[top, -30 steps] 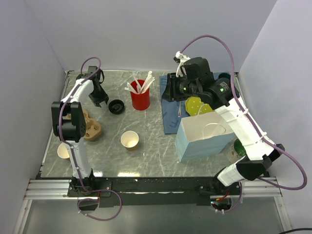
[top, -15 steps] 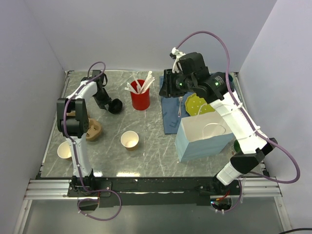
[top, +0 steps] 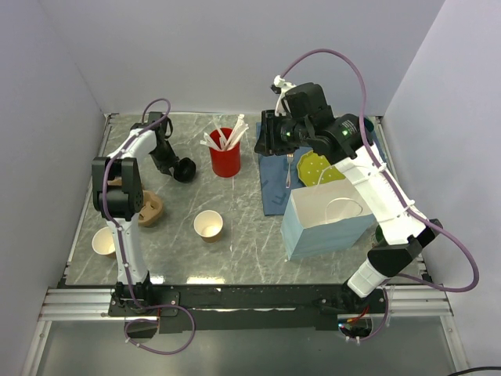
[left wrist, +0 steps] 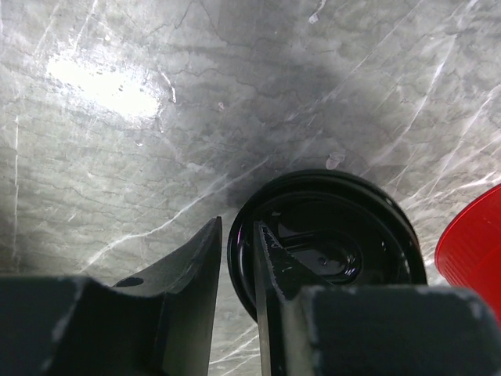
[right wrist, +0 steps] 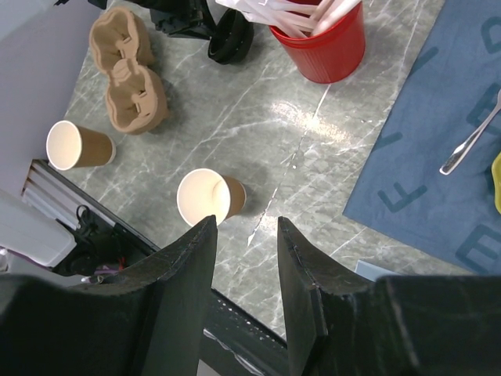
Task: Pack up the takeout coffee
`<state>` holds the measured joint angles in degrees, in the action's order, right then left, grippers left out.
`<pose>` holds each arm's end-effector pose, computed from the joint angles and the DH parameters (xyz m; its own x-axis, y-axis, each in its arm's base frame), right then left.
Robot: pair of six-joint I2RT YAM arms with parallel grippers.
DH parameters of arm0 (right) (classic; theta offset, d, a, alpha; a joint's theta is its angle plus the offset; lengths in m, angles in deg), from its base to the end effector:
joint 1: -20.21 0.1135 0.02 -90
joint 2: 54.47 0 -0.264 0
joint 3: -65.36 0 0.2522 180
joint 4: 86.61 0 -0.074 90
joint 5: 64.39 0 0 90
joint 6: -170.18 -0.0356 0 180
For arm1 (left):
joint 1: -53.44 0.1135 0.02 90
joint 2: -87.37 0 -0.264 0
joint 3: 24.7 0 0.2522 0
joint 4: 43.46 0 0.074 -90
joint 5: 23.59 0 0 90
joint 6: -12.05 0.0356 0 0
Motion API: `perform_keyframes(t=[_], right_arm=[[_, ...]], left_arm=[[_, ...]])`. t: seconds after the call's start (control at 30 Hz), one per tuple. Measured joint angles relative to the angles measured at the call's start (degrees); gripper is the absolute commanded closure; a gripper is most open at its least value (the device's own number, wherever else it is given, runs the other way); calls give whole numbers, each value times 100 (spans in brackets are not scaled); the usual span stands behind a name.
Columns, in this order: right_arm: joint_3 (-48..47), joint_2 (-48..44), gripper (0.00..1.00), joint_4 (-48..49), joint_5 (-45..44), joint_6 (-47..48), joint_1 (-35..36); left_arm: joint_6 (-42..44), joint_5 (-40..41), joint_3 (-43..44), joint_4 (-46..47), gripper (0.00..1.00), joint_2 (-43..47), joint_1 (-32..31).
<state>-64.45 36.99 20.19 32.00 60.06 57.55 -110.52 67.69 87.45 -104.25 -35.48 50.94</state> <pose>0.2475 0.1938 0.4714 -0.6589 -0.0727 -0.7487 -0.4779 0.8091 0.3420 0.4454 -0.0187 0.1845 -0.8180 -0.5030 -0.2789 -0.4792 0.8642 -0.1531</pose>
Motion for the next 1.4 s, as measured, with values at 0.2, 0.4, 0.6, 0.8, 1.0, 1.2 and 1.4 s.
perform_keyframes(t=[0.2, 0.4, 0.6, 0.8, 1.0, 1.2, 1.4], right_arm=[[0, 87, 56, 0, 4, 0, 4], [0, 168, 56, 0, 17, -17, 17], [-28, 168, 56, -2, 24, -17, 17], [-107, 179, 56, -22, 22, 4, 17], [-138, 208, 56, -24, 22, 28, 17], [-140, 304, 56, -24, 28, 50, 17], [-140, 321, 56, -24, 26, 66, 20]], left_arm=[[37, -59, -4, 4, 62, 0, -22], [44, -144, -118, 72, 64, 2, -50], [44, -195, -131, 101, 69, 4, -59], [46, -188, 4, -20, 69, 2, -59], [76, -186, 98, -103, 82, 2, -59], [107, -186, 98, -136, 88, 2, -59], [138, -186, 98, -146, 94, 4, -61]])
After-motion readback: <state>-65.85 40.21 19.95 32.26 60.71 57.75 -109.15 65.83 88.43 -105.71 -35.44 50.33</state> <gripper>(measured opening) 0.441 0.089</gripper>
